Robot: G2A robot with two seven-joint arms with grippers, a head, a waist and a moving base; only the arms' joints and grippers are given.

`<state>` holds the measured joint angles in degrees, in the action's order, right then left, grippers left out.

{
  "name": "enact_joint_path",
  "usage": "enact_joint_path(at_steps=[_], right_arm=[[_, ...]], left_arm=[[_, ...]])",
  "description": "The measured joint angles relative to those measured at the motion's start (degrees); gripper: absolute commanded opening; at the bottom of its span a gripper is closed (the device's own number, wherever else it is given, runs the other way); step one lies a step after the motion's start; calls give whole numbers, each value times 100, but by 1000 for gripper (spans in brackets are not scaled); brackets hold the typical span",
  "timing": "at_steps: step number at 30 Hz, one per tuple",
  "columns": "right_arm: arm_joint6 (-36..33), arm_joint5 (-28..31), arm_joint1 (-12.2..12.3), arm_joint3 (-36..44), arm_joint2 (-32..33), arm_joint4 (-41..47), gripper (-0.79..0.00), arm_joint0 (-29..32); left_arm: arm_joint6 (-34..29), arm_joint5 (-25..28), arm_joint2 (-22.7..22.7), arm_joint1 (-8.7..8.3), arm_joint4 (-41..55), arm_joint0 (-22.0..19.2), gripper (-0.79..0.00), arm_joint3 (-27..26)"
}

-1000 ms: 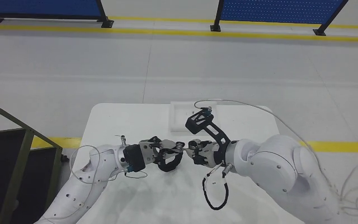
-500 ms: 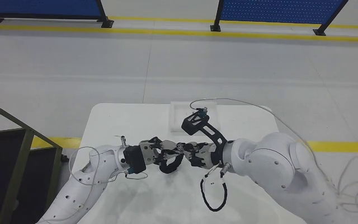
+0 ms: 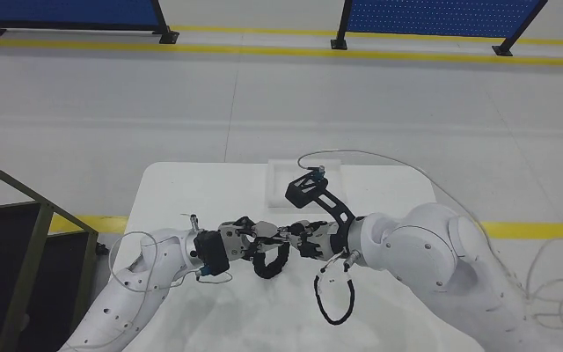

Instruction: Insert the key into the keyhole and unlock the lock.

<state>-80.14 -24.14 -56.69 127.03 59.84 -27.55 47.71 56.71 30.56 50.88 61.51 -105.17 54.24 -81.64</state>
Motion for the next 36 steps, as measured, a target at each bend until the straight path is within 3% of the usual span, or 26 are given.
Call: enact_joint_path(at_steps=[21, 25, 34, 35, 36], right_arm=[[248, 272, -42, -278, -150, 549, -754, -206], [272, 454, -46, -325, -168, 608, -640, -264], [379, 908, -51, -522, -158, 699, -588, -428], [398, 942, -51, -555, -146, 717, -563, -441], [434, 992, -51, -603, -130, 740, -480, -455]], left_arm=[[232, 64, 21, 12, 129, 35, -785, 84], [277, 128, 7, 23, 199, 18, -785, 151], [281, 376, -58, 107, 758, -86, -785, 605], [287, 399, -67, 117, 807, -100, -785, 648], [294, 424, -79, 129, 862, -120, -785, 702]])
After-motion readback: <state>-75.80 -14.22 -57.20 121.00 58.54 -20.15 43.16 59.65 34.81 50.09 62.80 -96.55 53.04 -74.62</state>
